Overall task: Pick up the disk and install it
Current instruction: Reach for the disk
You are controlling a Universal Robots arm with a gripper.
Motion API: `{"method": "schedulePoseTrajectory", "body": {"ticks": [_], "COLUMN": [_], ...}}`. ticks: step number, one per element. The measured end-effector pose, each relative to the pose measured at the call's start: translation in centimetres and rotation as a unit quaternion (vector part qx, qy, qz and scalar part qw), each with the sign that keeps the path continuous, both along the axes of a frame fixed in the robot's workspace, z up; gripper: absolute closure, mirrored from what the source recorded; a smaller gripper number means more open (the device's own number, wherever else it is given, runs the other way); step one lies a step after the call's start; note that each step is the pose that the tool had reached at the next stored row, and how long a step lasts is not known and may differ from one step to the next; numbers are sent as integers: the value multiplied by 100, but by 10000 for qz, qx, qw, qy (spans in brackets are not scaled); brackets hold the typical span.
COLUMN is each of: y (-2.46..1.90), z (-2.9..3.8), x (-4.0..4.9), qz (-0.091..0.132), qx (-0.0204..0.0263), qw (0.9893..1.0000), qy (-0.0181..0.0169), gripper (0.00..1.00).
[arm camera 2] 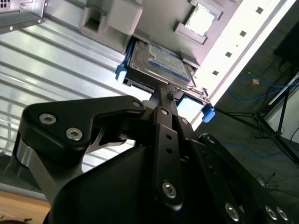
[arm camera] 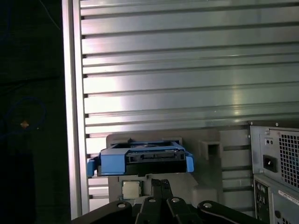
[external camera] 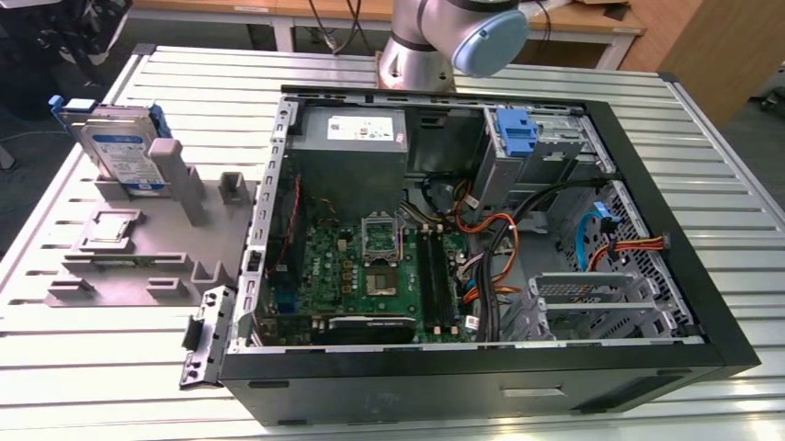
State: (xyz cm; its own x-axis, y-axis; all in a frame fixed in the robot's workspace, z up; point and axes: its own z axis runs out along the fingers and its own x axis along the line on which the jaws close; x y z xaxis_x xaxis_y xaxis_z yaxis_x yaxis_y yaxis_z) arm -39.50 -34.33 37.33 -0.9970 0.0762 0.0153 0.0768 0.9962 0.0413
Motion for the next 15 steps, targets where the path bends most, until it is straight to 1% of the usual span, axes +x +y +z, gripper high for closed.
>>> {"method": "schedulePoseTrajectory", "body": {"ticks": [3, 4, 7, 12, 13, 15], "y": [1, 2, 6, 17, 18, 18], "z": [0, -1, -7, -20, -22, -22], "x": [-13, -32, -140, -363, -391, -393], "qz": [0, -1, 0, 0, 0, 0], "qx": [0, 0, 0, 0, 0, 0], "qw": [10000, 10000, 10000, 10000, 10000, 10000], "qy": [1, 0, -1, 0, 0, 0], "gripper": [90, 90, 90, 90, 90, 90]}}
